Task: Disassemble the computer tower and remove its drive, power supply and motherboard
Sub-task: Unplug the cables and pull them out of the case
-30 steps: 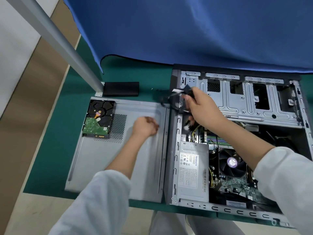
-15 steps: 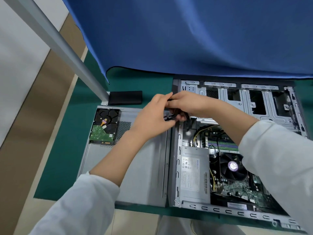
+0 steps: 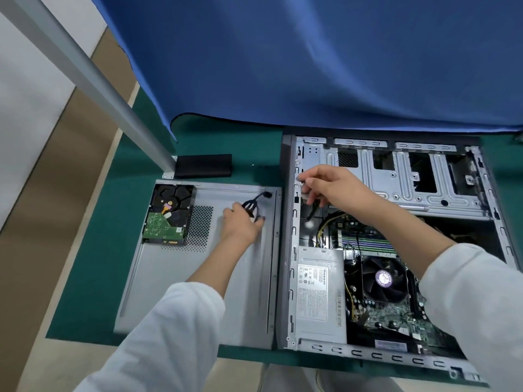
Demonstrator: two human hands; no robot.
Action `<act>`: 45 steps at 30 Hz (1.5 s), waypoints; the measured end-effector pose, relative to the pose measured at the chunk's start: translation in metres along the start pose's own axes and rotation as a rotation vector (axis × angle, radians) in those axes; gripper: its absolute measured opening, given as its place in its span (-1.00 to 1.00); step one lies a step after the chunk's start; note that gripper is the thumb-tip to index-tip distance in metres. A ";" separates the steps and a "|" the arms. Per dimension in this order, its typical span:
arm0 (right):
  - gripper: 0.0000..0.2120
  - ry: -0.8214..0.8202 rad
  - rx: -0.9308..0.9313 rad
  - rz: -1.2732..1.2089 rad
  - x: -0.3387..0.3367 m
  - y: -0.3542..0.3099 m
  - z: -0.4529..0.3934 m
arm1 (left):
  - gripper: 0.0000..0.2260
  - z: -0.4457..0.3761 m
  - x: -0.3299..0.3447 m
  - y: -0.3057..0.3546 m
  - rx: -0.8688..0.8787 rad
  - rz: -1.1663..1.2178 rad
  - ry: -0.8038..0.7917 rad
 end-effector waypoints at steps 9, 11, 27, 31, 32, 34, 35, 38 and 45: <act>-0.83 0.155 -0.090 0.081 -0.007 0.007 0.009 | -0.59 -0.002 0.018 0.025 0.056 0.233 0.020; -0.80 0.255 -0.175 0.270 -0.013 0.010 0.015 | -0.54 -0.001 0.015 0.017 0.017 0.330 0.074; -0.80 0.289 -0.152 0.511 -0.040 0.034 0.031 | -0.61 0.007 0.004 0.021 0.014 0.579 0.020; -0.82 0.389 -0.131 0.246 -0.057 0.033 0.048 | -0.66 0.029 -0.018 0.032 0.118 0.650 0.058; -0.81 0.435 -0.130 0.219 -0.064 0.034 0.054 | -0.65 0.036 -0.022 0.040 0.157 0.659 0.079; -0.80 0.496 -0.111 0.187 -0.080 0.040 0.065 | -0.62 0.051 -0.025 0.058 0.233 0.595 0.129; -0.81 0.504 -0.089 0.182 -0.088 0.044 0.070 | -0.60 0.060 -0.023 0.067 0.275 0.527 0.136; -0.86 0.446 0.032 0.265 -0.107 0.064 0.082 | -0.52 0.087 -0.003 0.089 0.355 0.334 0.094; -0.80 0.391 -0.007 0.550 -0.123 0.089 0.093 | -0.44 0.100 0.014 0.093 0.406 0.118 0.232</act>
Point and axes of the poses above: each hand's wrist, its own z-axis away from the middle knuckle, its own x-axis out of the palm, y = z × x, the point moved 3 cm from there along -z, towards the middle knuckle, and after that the axes turned 7 degrees about x, right-handed, at the moved point
